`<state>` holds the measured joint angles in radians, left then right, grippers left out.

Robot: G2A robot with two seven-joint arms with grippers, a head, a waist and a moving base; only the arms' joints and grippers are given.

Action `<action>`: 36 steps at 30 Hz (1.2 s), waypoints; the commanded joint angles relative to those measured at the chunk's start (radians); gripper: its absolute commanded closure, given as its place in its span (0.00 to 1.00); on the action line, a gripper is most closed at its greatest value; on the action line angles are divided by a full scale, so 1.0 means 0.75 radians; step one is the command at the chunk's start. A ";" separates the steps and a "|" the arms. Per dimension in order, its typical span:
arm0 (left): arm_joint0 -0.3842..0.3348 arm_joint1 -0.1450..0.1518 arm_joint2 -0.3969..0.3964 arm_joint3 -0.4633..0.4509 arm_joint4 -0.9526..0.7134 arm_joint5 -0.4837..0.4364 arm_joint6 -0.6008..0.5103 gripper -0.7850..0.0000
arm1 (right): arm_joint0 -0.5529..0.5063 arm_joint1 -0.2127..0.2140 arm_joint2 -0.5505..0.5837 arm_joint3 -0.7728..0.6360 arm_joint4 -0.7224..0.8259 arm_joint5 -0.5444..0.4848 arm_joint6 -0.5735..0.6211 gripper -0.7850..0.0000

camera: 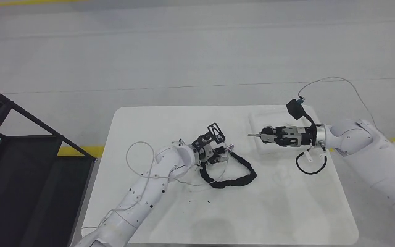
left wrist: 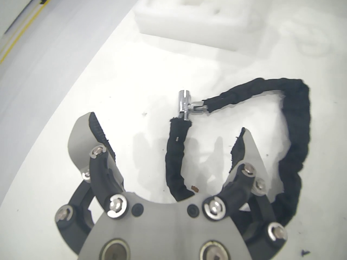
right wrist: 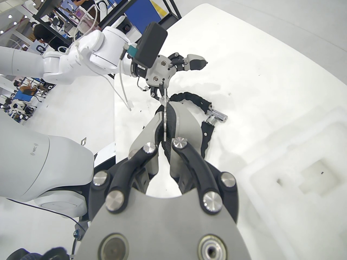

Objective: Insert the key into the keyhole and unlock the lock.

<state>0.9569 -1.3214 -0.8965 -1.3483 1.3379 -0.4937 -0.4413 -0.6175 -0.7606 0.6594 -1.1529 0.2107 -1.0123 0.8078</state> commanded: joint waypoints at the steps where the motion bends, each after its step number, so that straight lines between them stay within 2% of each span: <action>1: -0.036 -0.004 0.010 0.008 -0.046 -0.071 -0.076 0.00 | 0.000 0.000 0.000 0.000 0.000 0.000 0.000 1.00; 3: -0.076 -0.013 0.032 0.026 -0.078 -0.107 -0.148 0.00 | 0.000 0.000 0.000 0.000 0.000 0.000 0.000 1.00; 6: -0.122 -0.028 0.072 0.059 -0.071 -0.097 -0.193 0.00 | 0.000 0.000 0.000 0.000 0.000 0.000 0.000 1.00; 14: -0.208 -0.077 0.182 0.215 -0.036 -0.028 -0.152 0.00 | 0.000 0.000 0.000 0.000 0.000 0.000 0.000 1.00; 16: -0.230 -0.089 0.201 0.261 -0.030 -0.015 -0.140 0.13 | 0.000 0.000 0.000 0.000 0.000 0.000 0.000 1.00; 17: -0.239 -0.094 0.208 0.281 -0.031 -0.010 -0.132 0.31 | 0.000 0.000 0.000 0.000 0.000 0.000 0.000 1.00; 18: -0.248 -0.099 0.215 0.298 -0.031 -0.006 -0.126 0.58 | 0.000 0.000 0.000 0.000 0.000 0.000 0.000 1.00; 19: -0.257 -0.105 0.221 0.318 -0.035 -0.006 -0.121 0.65 | 0.000 0.000 0.000 0.000 0.000 0.000 0.000 1.00; 21: -0.269 -0.111 0.225 0.343 -0.039 0.003 -0.113 0.65 | 0.000 0.000 0.000 0.000 0.000 0.000 0.000 1.00; 28: -0.283 -0.122 0.228 0.392 -0.037 0.004 -0.119 0.78 | 0.000 0.000 0.000 0.000 0.000 0.000 0.000 1.00; 31: -0.289 -0.125 0.230 0.412 -0.027 0.006 -0.125 0.74 | 0.000 0.000 0.000 0.000 0.000 0.000 0.000 1.00; 36: -0.295 -0.132 0.232 0.434 -0.028 0.001 -0.124 0.77 | 0.000 0.000 0.000 0.000 0.000 0.000 0.000 1.00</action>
<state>0.7365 -1.4195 -0.7225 -1.0252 1.3180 -0.4925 -0.5344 -0.6175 -0.7606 0.6594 -1.1529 0.2107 -1.0123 0.8078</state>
